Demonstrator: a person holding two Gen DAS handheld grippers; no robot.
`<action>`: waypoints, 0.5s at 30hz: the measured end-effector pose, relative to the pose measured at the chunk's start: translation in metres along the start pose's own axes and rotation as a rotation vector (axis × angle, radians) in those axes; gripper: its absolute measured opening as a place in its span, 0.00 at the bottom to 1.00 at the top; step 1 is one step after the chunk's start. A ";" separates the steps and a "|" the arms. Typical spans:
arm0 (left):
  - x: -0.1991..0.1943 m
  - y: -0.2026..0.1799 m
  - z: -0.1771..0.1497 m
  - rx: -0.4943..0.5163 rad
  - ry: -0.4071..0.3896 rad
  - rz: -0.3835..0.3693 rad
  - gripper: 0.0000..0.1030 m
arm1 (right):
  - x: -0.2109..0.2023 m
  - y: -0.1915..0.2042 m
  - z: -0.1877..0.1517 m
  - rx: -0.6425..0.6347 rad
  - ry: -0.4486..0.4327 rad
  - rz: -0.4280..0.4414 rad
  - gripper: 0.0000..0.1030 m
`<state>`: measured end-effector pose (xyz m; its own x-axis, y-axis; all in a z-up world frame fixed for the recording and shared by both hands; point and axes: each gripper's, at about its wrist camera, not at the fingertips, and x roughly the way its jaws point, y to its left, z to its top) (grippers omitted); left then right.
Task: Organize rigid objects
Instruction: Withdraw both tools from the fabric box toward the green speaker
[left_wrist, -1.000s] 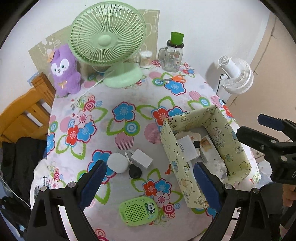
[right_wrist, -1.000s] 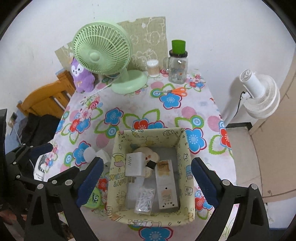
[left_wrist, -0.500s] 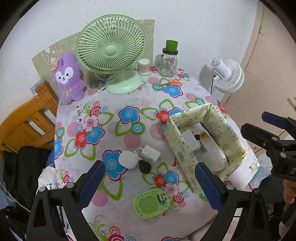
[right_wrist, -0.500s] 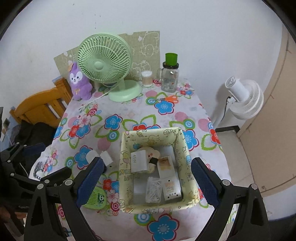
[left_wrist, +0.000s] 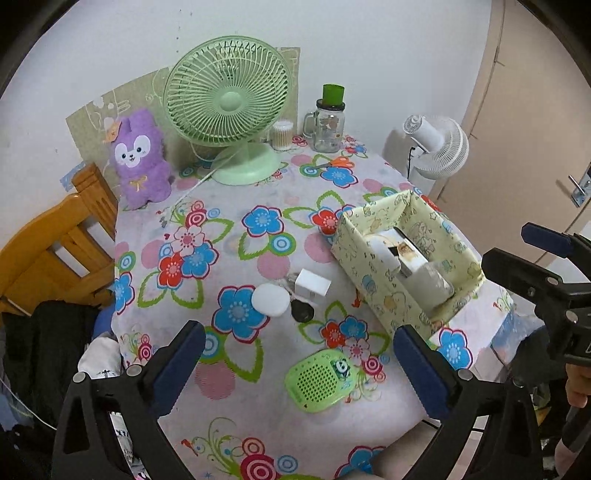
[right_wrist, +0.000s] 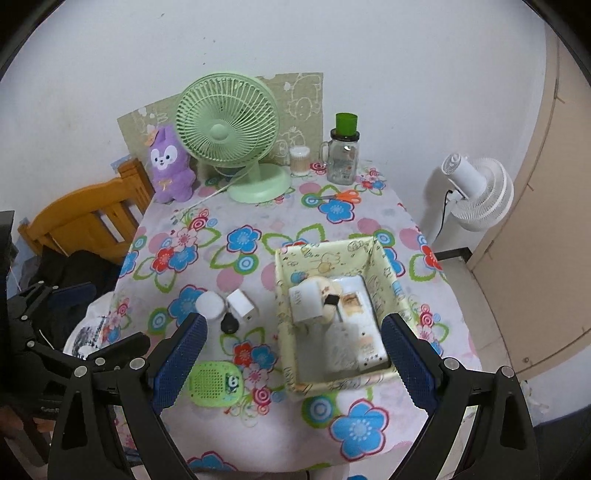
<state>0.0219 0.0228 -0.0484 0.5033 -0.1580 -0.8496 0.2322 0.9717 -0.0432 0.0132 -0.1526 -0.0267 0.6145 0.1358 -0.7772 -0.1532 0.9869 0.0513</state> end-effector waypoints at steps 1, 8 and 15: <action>0.000 0.001 -0.002 0.000 0.002 -0.002 1.00 | -0.001 0.002 -0.002 0.000 0.003 0.002 0.94; 0.005 0.009 -0.021 0.002 0.032 -0.008 1.00 | 0.006 0.022 -0.017 -0.016 0.033 0.032 0.94; 0.014 0.016 -0.034 0.015 0.059 -0.006 1.00 | 0.021 0.042 -0.030 -0.023 0.056 0.062 0.88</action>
<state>0.0050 0.0423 -0.0791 0.4521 -0.1530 -0.8788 0.2479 0.9679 -0.0410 -0.0033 -0.1109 -0.0594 0.5589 0.1906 -0.8070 -0.2080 0.9743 0.0860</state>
